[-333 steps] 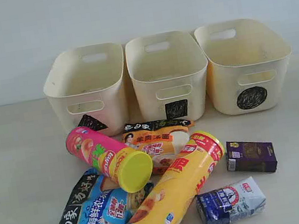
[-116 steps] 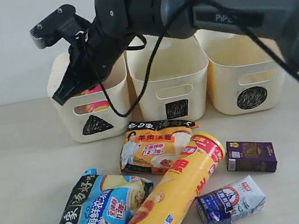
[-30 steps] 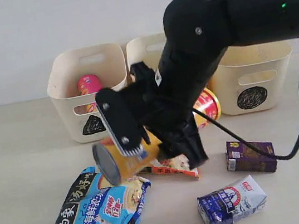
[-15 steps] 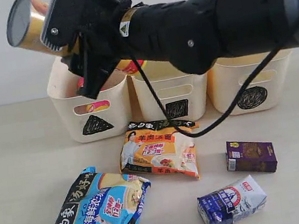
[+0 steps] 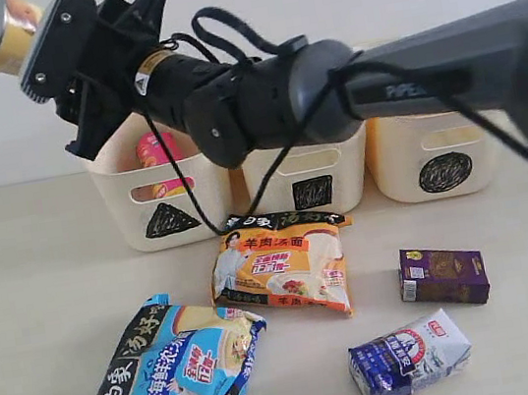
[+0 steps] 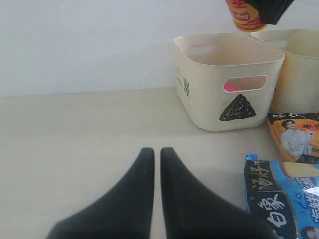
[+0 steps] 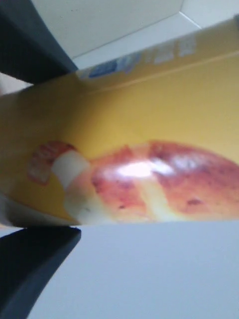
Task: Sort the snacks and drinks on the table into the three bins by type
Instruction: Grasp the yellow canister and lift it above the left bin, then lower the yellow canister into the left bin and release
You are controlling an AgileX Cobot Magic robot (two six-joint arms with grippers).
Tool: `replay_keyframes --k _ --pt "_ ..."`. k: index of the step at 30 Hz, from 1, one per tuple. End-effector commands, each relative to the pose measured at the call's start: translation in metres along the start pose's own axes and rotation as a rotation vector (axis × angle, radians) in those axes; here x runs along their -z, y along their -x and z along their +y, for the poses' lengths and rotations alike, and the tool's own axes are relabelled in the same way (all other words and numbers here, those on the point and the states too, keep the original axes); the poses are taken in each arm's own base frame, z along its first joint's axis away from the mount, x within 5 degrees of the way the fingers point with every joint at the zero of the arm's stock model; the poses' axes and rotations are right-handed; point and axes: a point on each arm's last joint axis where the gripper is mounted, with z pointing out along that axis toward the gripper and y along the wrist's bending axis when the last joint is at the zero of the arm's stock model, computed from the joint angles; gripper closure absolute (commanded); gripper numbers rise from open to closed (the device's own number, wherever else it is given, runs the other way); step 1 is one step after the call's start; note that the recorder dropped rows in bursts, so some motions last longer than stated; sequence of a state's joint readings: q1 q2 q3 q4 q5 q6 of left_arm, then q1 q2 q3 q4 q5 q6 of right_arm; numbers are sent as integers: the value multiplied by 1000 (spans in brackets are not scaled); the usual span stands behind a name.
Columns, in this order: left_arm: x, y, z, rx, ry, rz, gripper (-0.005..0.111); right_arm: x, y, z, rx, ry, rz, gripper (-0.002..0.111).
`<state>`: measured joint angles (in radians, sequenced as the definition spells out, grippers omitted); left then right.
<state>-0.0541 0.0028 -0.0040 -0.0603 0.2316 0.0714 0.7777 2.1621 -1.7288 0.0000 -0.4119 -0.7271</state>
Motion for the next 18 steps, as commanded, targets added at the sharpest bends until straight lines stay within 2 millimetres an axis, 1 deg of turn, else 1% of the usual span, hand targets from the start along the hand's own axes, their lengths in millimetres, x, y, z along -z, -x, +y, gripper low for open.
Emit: replay_keyframes --k 1,7,9,13,15,17,18 --pt "0 -1 0 6 1 2 102 -25 -13 2 -22 -46 -33 108" --pt "0 -1 0 6 1 2 102 -44 -47 -4 -222 -120 -4 108" --pt "0 -1 0 6 1 2 102 -46 -59 -7 -268 -132 5 108" --pt "0 -1 0 6 1 2 102 -48 -76 -9 -340 -144 24 108" --pt "0 -1 0 6 1 2 102 -48 -82 -9 -375 -147 34 100" --pt "0 -1 0 6 1 2 102 -48 -90 -9 -403 -141 57 88" --pt "0 -1 0 6 1 2 102 -47 -94 -10 -415 -145 60 80"
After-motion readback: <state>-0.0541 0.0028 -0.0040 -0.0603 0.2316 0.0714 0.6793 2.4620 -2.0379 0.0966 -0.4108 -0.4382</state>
